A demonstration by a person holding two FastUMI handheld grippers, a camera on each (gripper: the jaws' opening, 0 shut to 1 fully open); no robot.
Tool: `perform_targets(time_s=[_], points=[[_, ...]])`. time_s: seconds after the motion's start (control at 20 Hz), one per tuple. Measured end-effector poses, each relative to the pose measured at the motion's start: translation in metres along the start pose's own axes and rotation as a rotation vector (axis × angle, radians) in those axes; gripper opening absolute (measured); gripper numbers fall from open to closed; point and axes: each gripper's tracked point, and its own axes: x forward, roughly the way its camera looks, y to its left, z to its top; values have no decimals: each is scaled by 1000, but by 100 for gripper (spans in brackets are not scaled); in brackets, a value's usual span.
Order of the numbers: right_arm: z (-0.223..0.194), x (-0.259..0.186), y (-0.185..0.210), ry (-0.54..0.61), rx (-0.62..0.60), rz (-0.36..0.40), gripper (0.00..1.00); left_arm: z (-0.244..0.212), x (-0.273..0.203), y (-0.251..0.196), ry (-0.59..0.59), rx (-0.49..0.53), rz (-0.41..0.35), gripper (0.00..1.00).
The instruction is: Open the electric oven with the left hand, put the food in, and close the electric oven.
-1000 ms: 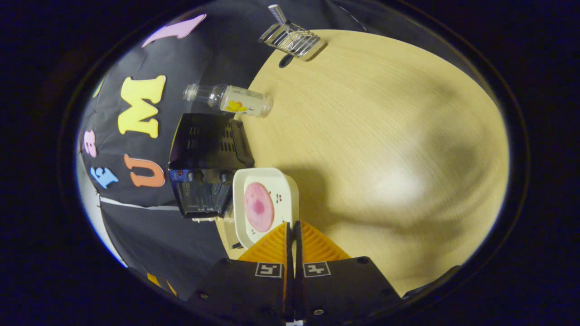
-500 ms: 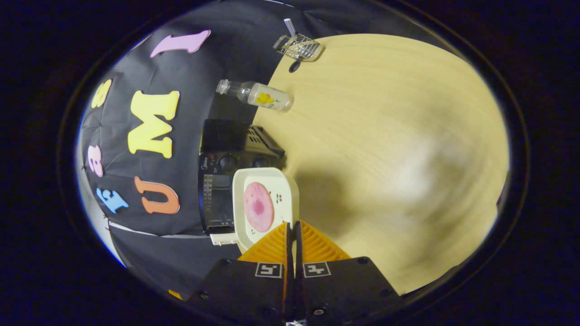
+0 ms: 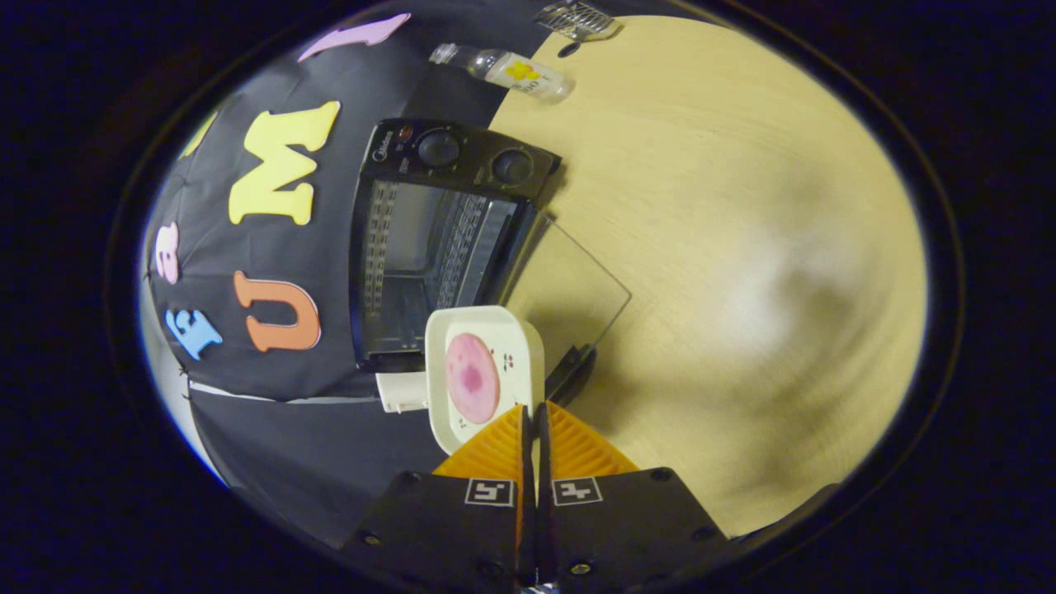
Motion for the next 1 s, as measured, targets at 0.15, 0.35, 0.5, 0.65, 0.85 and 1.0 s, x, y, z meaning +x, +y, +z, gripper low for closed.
perform_targets(time_s=[0.15,0.35,0.5,0.65,0.85,1.0], points=[[19,24,13,-19,-23,1,4,-5,0,12,9,-6,43,96],[58,57,30,-63,-35,5,4,-12,2,20,35,-20,95,96],[84,82,52,-101,-59,43,4,-16,10,21,53,-45,132,96],[106,106,71,-132,-101,74,4,-19,13,18,71,-85,162,96],[133,125,93,-195,-108,133,4,-20,15,21,84,-86,215,96],[139,129,109,-223,-143,191,8,-20,17,23,88,-74,237,96]])
